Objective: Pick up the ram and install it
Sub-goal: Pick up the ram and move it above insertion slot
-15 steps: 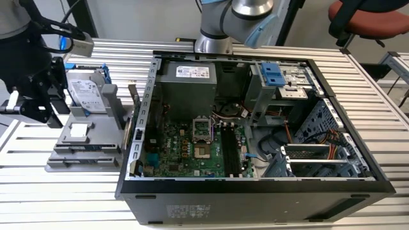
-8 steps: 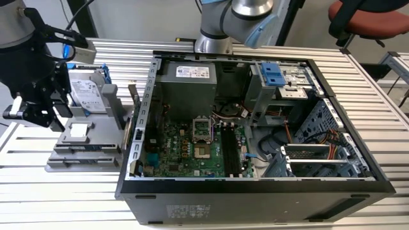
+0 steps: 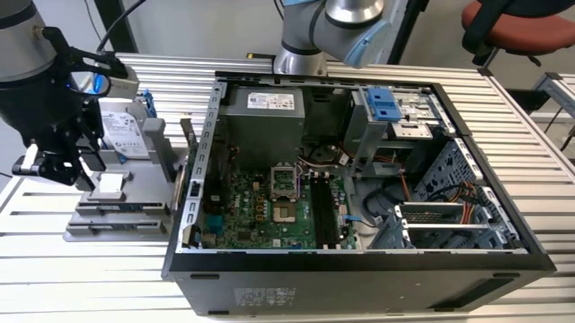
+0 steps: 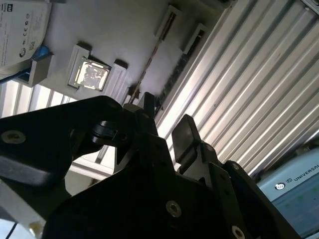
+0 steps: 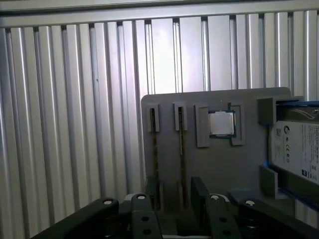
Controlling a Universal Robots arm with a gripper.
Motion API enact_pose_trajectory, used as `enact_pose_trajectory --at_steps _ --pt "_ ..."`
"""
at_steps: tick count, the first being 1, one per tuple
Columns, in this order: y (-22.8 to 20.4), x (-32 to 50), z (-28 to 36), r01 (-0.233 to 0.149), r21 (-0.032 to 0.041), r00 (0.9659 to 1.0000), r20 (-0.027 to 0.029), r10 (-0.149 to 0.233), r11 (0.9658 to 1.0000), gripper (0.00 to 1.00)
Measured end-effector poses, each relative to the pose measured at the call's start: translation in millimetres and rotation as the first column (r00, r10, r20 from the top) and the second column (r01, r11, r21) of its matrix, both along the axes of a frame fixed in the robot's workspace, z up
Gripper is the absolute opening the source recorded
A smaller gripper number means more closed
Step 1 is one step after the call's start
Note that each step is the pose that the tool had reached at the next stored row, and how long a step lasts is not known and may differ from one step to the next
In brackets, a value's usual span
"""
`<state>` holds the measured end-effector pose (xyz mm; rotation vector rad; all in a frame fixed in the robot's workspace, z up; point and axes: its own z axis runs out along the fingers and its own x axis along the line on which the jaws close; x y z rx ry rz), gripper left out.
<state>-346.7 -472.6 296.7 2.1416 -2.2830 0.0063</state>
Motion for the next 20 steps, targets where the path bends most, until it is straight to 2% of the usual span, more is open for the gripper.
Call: enact_pose_trajectory --at_steps 3,4,12,20 --pt "0.1 0.1 -1.2 0.0 0.0257 1.0 -0.0001 0.0 0.9997 1.0" --pt "0.2 0.3 -2.8 0.0 0.0277 1.0 0.0001 0.0 0.9996 1.0" --pt "-1.3 3.9 -17.2 -0.002 0.0276 1.0 -0.0003 0.002 0.9996 1.0" --pt "-7.5 5.6 -31.7 -0.015 0.0276 0.9999 -0.0013 0.015 0.9995 1.0"
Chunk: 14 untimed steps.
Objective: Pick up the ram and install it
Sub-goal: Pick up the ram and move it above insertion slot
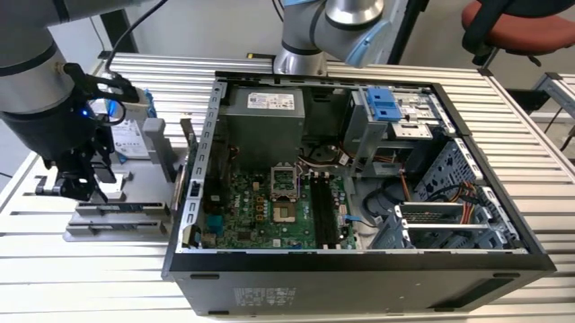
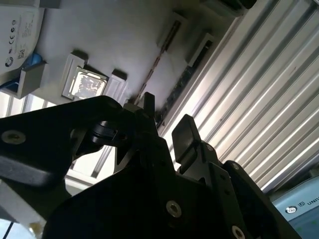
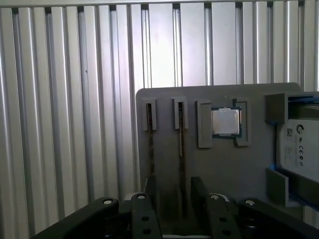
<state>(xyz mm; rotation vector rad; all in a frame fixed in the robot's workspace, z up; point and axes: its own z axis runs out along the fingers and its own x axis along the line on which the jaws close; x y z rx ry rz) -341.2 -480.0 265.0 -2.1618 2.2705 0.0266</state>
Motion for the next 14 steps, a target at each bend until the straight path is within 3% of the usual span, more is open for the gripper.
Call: enact_pose_trajectory --at_steps 3,7,10,14 --pt "-4.5 0.0 -5.4 -0.007 0.0 1.0 -0.0049 0.007 1.0 1.0" --pt "-5.6 -0.2 -9.4 -0.012 0.0026 0.9999 -0.0093 0.012 0.9999 1.0" --pt "-6.8 -0.2 -12.3 -0.022 0.0103 0.9997 -0.0094 0.022 0.9997 1.0" --pt "-10.0 -0.2 -19.4 -0.03 0.0106 0.9995 -0.0116 0.03 0.9995 1.0"
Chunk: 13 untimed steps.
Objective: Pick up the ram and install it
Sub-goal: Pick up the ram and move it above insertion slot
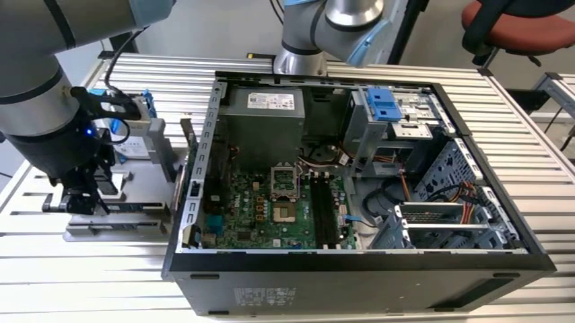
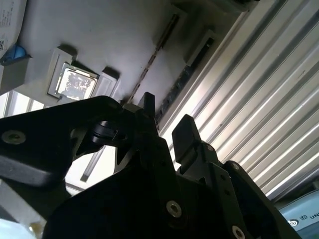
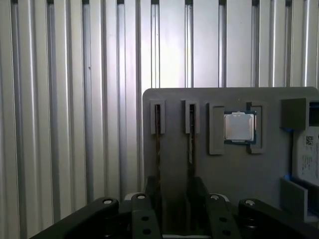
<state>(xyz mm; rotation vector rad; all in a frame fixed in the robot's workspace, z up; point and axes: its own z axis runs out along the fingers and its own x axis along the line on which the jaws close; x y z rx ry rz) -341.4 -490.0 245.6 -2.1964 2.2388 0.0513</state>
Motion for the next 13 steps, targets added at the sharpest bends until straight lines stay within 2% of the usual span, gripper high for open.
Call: enact_pose_trajectory --at_steps 7,13 --pt "-8.6 0.1 -12.7 -0.005 0.0001 1.0 -0.0058 0.005 1.0 1.0" --pt "-9.2 0.0 -23.6 -0.004 0.0001 1.0 -0.0063 0.004 1.0 1.0"
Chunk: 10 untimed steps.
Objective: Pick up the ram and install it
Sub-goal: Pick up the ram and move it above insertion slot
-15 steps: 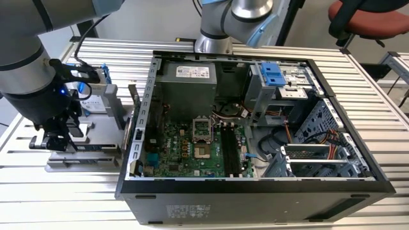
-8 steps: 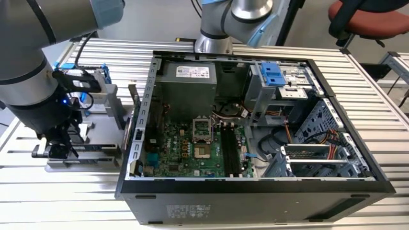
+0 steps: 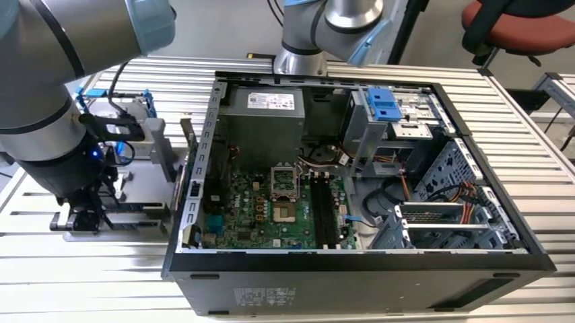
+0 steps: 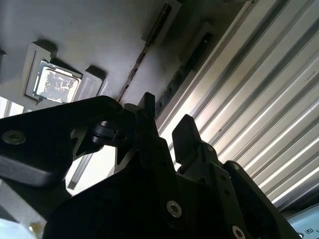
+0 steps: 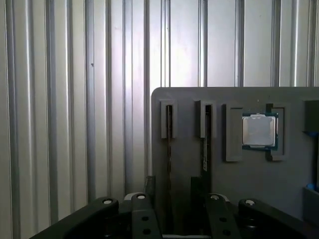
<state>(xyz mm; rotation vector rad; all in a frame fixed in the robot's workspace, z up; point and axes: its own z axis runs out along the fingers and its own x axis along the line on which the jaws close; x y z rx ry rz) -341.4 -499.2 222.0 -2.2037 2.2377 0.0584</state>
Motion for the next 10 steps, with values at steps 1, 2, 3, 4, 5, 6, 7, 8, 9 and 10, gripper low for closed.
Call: enact_pose_trajectory --at_steps 1,2,3,4,5,6,7,8,9,10 --pt "0.0 0.0 -1.8 0.0 -0.0001 1.0 -0.0001 0.0 1.0 1.0" --pt "0.0 0.0 -3.8 0.0 0.0001 1.0 -0.0002 0.0 1.0 1.0" --pt "0.0 0.0 -5.6 0.001 0.0001 1.0 -0.0009 -0.001 1.0 1.0" --pt "0.0 0.0 -7.2 0.001 0.0 1.0 -0.0016 -0.001 1.0 1.0" --pt "0.0 0.0 -9.2 0.001 0.0001 1.0 -0.0024 -0.001 1.0 1.0" --pt "0.0 0.0 -11.0 0.002 0.0 1.0 -0.0032 -0.002 1.0 1.0" --pt "0.0 0.0 -12.8 0.003 -0.0001 1.0 -0.0042 -0.003 1.0 1.0" --pt "0.0 0.0 -14.5 0.005 -0.0001 1.0 -0.005 -0.005 1.0 1.0" --pt "0.1 0.0 -16.4 0.007 0.0 1.0 -0.0055 -0.007 1.0 1.0" --pt "0.2 0.0 -18.3 0.009 0.0 0.9999 -0.006 -0.009 1.0 1.0"
